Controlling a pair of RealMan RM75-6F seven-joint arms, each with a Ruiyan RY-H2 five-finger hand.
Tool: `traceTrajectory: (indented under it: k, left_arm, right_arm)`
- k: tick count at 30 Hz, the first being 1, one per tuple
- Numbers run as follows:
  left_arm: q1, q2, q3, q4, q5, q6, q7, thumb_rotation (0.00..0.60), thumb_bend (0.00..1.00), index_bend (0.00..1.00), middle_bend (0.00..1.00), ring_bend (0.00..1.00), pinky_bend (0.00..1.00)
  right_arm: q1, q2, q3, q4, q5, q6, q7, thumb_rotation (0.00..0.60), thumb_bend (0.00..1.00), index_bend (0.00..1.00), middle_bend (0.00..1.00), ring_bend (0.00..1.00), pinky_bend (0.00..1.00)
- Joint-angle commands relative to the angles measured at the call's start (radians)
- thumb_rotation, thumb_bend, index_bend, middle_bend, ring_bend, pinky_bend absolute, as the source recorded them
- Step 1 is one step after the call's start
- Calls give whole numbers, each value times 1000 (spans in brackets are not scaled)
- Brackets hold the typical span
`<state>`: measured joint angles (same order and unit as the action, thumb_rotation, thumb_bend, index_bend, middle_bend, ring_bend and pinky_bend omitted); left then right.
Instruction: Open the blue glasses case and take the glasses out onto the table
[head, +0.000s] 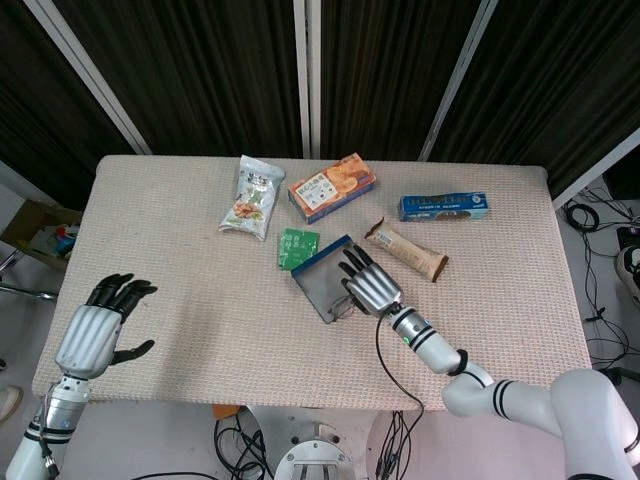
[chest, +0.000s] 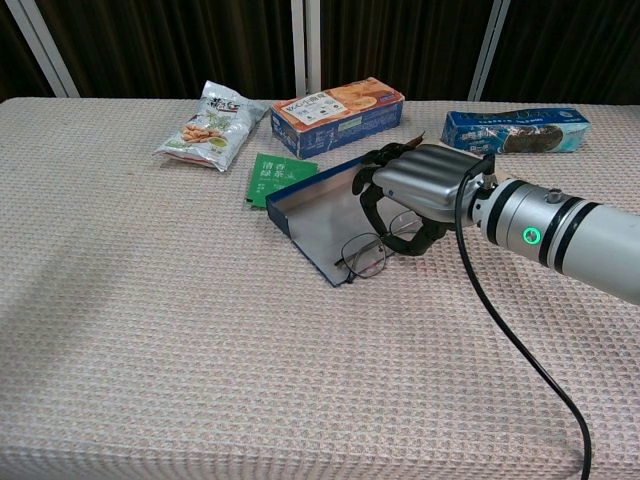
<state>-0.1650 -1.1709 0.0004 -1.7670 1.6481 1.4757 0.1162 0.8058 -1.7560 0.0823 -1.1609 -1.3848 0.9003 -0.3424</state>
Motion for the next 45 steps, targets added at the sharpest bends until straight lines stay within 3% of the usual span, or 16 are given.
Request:
traceTrajectory:
  k: [1, 11, 18, 24, 31, 41, 43, 45]
  left_arm:
    - [2, -1, 0, 3, -1, 2, -3, 600, 46, 233, 216, 131, 138]
    - [6, 0, 2, 6, 2, 9, -6, 600, 46, 233, 216, 131, 138]
    - [5, 8, 2, -1, 6, 8, 2, 600, 45, 233, 216, 131, 138]
    - [7, 11, 4, -17, 17, 13, 17, 600, 46, 233, 215, 131, 138]
    - [20, 10, 11, -18, 19, 26, 18, 600, 45, 232, 216, 131, 137]
    - [23, 1, 13, 3, 19, 25, 0, 600, 46, 231, 216, 131, 138]
    - [21, 2, 12, 5, 17, 21, -3, 600, 46, 231, 216, 131, 138]
    - [19, 1, 10, 6, 18, 21, -5, 600, 46, 231, 216, 131, 138]
  right_arm:
    - [0, -3, 2, 5, 0, -1, 0, 600, 385, 591, 217, 0, 0]
    - [-8, 19, 4, -18, -26, 27, 27, 600, 463, 685, 260, 0, 0]
    - [-12, 165, -2, -208, -103, 79, 60, 600, 477, 683, 261, 0, 0]
    - [25, 228, -11, -367, -136, 21, 68, 600, 477, 682, 263, 0, 0]
    - [71, 154, -16, -409, -104, -80, 89, 600, 477, 679, 262, 0, 0]
    - [75, -36, -22, -261, -99, -70, 121, 600, 458, 641, 249, 0, 0]
    - [81, -54, -23, -237, -97, -80, 89, 600, 445, 580, 245, 0, 0]
    - [84, -63, -21, -230, -86, -87, 48, 600, 405, 427, 219, 0, 0]
